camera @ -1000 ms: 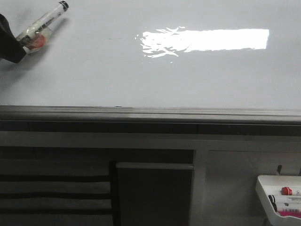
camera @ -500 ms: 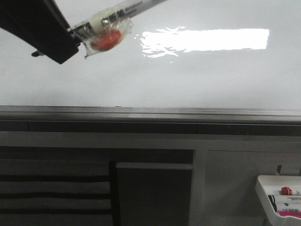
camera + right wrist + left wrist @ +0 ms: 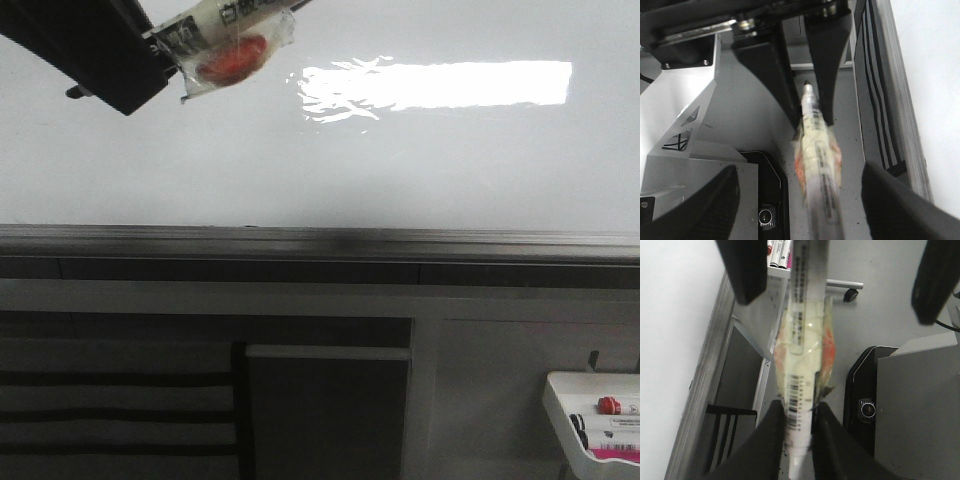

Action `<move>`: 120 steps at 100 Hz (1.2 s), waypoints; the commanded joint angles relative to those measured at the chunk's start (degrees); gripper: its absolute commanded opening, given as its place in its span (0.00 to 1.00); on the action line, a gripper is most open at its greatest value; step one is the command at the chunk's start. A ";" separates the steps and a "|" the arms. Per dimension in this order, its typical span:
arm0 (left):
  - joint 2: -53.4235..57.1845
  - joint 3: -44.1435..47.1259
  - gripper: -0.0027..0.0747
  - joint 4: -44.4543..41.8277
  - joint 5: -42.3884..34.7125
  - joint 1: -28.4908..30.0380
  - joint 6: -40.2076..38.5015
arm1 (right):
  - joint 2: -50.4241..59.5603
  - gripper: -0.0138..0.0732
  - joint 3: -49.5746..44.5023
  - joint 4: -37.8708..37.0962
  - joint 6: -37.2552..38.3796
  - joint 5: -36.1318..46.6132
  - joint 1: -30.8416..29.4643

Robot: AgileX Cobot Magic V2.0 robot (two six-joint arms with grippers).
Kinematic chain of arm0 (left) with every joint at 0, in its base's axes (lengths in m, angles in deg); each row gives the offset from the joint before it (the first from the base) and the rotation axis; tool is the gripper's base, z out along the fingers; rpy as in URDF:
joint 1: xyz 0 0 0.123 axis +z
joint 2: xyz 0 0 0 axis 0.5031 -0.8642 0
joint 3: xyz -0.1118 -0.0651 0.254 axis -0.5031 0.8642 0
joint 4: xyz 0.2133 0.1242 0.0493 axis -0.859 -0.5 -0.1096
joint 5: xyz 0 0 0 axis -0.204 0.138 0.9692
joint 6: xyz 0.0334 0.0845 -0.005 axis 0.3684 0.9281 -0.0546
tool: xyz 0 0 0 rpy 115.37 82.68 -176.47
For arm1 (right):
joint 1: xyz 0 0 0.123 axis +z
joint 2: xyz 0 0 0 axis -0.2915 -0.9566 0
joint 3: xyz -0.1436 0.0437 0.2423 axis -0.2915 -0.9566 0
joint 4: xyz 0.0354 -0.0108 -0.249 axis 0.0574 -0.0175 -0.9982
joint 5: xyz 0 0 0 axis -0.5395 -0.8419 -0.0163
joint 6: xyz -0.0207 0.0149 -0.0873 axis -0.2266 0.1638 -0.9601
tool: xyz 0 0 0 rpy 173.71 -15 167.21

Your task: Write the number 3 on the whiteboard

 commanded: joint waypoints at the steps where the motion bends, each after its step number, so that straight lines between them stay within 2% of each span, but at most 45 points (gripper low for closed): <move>1: 1.74 -1.89 0.01 2.87 -1.08 -0.26 -0.02 | 0.57 0.63 2.06 1.84 -0.92 2.17 0.34; 28: 1.74 -1.89 0.01 2.87 -1.29 -0.26 -0.02 | 0.36 0.47 2.06 1.76 -1.31 2.18 0.34; 53: 1.74 -1.89 0.01 2.87 -2.49 -0.26 -0.02 | 0.36 0.22 2.06 1.76 -1.31 2.05 0.34; 62: 1.74 -1.89 0.01 2.87 -2.49 -0.26 -0.02 | 0.36 0.16 2.06 1.76 -1.31 1.81 0.34; 71: 1.63 -1.89 0.01 2.87 -2.49 -0.26 -0.02 | 0.36 0.13 2.06 1.76 -1.31 1.81 0.34; 110: 1.50 -1.89 0.01 2.87 -2.73 -0.26 -0.02 | 0.36 0.13 2.06 1.76 -1.31 1.81 0.34; 120: 1.50 -1.89 0.01 2.97 -2.73 -0.26 -0.02 | 0.36 0.09 2.06 1.76 -1.31 1.81 0.34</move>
